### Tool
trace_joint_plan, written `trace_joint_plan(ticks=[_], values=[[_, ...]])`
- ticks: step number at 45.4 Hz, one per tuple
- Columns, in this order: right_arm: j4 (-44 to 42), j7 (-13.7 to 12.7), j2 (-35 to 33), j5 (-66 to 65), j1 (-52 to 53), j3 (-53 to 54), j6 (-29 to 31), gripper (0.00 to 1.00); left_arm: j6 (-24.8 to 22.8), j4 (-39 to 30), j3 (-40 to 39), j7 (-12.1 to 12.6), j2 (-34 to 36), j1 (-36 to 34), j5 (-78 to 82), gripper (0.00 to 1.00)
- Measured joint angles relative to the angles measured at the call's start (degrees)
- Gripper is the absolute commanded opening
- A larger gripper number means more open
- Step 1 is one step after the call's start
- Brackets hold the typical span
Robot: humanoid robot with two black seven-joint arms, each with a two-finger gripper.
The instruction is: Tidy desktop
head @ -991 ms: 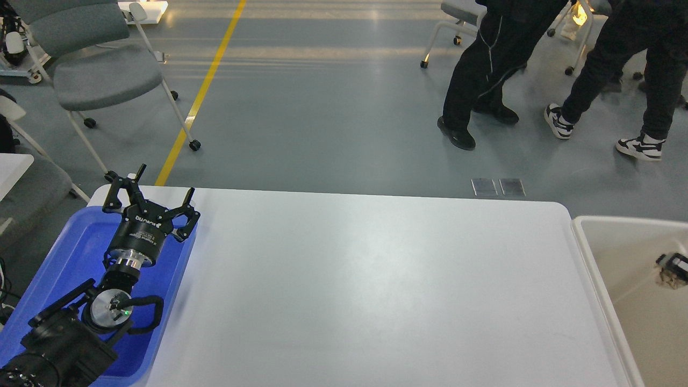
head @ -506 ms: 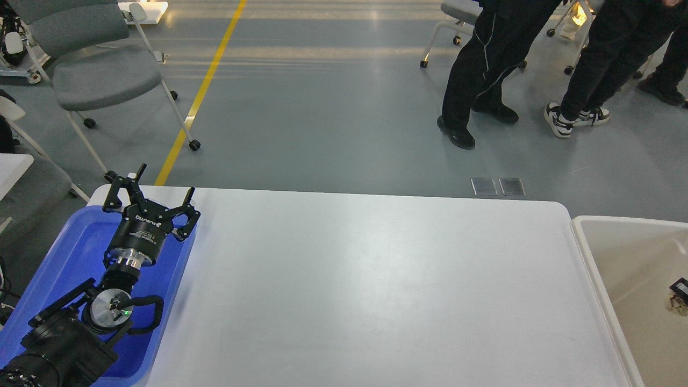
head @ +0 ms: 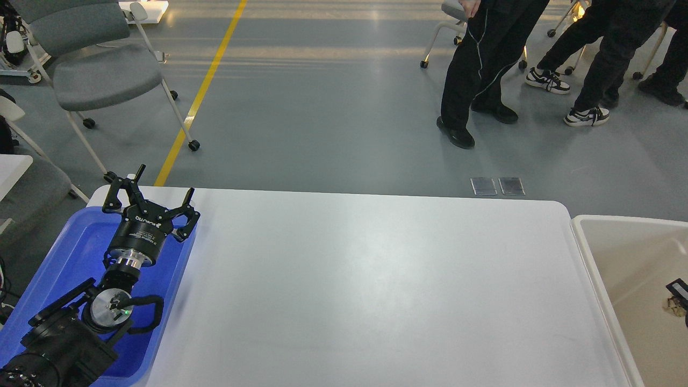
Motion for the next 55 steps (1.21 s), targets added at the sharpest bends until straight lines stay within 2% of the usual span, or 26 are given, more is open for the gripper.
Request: trace_joint_plan(ticks=[9,11,14,15,20,23,55], values=[[-1.8,-0.5,1.2,0.5,-0.3,1.9,0.3,0.0,0.0,0.0,0.0,0.0,0.0,0.0,0.0,1.0],[-2.0,-0.6,1.3,0.6,-0.3,2.4,0.3,0.14,0.0,0.0,0.0,0.0,0.0,0.0,0.0,1.0],[-2.3,-0.6,1.5,0.7,-0.3,2.9,0.1,0.53,0.0,0.0,0.0,0.0,0.0,0.0,0.0,1.0],[-2.4,-0.7,1.5,0.7,-0.3,3.1,0.1,0.62,0.0,0.0,0.0,0.0,0.0,0.0,0.0,1.0],[-2.7,-1.2,1.7,0.8,-0.4,4.3,0.0,0.89,0.0,0.0,0.0,0.0,0.0,0.0,0.0,1.0],[-2.8,-1.4,1.7,0.8,-0.4,4.8,0.0,1.0,0.0,0.0,0.0,0.0,0.0,0.0,0.0,1.0],[-3.2,-1.6,1.6,0.9,-0.2,11.1,-0.3,1.0,0.0,0.0,0.0,0.0,0.0,0.0,0.0,1.0]])
